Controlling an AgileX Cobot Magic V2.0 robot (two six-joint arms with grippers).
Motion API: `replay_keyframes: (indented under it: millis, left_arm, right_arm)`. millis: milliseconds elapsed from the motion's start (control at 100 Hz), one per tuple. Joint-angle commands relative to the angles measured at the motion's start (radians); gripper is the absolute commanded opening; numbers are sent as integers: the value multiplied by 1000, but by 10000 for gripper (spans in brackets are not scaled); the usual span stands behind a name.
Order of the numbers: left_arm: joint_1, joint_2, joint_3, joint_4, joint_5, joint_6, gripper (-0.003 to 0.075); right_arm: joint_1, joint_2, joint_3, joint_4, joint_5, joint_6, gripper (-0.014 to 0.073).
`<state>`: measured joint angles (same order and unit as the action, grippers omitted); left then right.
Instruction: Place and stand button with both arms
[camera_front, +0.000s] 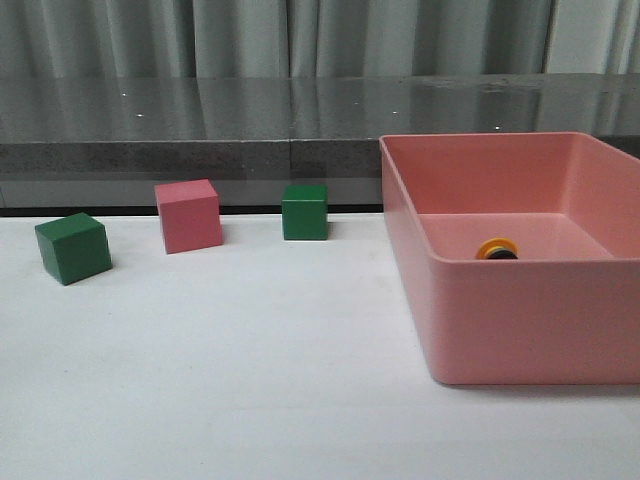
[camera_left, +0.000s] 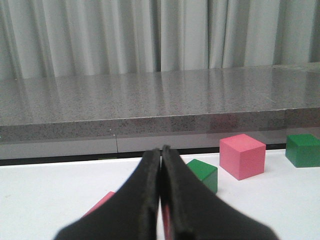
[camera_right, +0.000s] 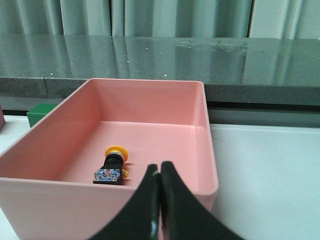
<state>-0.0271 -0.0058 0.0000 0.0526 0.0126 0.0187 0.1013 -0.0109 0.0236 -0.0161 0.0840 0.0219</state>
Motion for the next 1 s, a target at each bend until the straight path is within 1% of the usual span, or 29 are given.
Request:
replay_keyframes:
  millis: [0, 110, 250, 310, 380, 470, 600, 670, 720, 850, 990]
  left_arm:
    - [2, -29, 44, -1, -76, -8, -20]
    - [2, -29, 44, -1, -76, -8, -20]
    - [2, -29, 44, -1, -76, -8, -20]
    - [2, -29, 44, -1, -76, -8, -20]
    - [2, -29, 44, -1, -76, -8, -20]
    - [2, -29, 44, -1, -76, -8, -20]
    - [2, -29, 44, -1, -76, -8, -20]
    - [2, -29, 44, -1, -76, -8, -20]
    - [2, -29, 44, -1, -76, -8, -20]
    - [2, -29, 44, -1, -76, -8, -20]
    - [2, -29, 44, -1, -76, -8, -20]
  right_arm:
    - [-8, -21, -11, -7, -84, 2, -62]
    - [-8, -21, -11, -6, -84, 2, -62]
    - [-8, -21, -16, -5, -189, 2, -62]
    - [-8, -18, -40, 4, -203, 3, -62]
    - [-7, -3, -102, 45, -163, 7, -62]
    - [-7, 45, -224, 107, -45, 10, -62]
    - [-7, 191, -426, 111, 143, 9, -62]
    - [-7, 290, -518, 112, 196, 9, -62]
    - [-6, 361, -575, 138, 223, 9, -62]
    - [-6, 553, -688, 208, 215, 9, -62]
    - [-4, 760, -773, 217, 188, 4, -62]
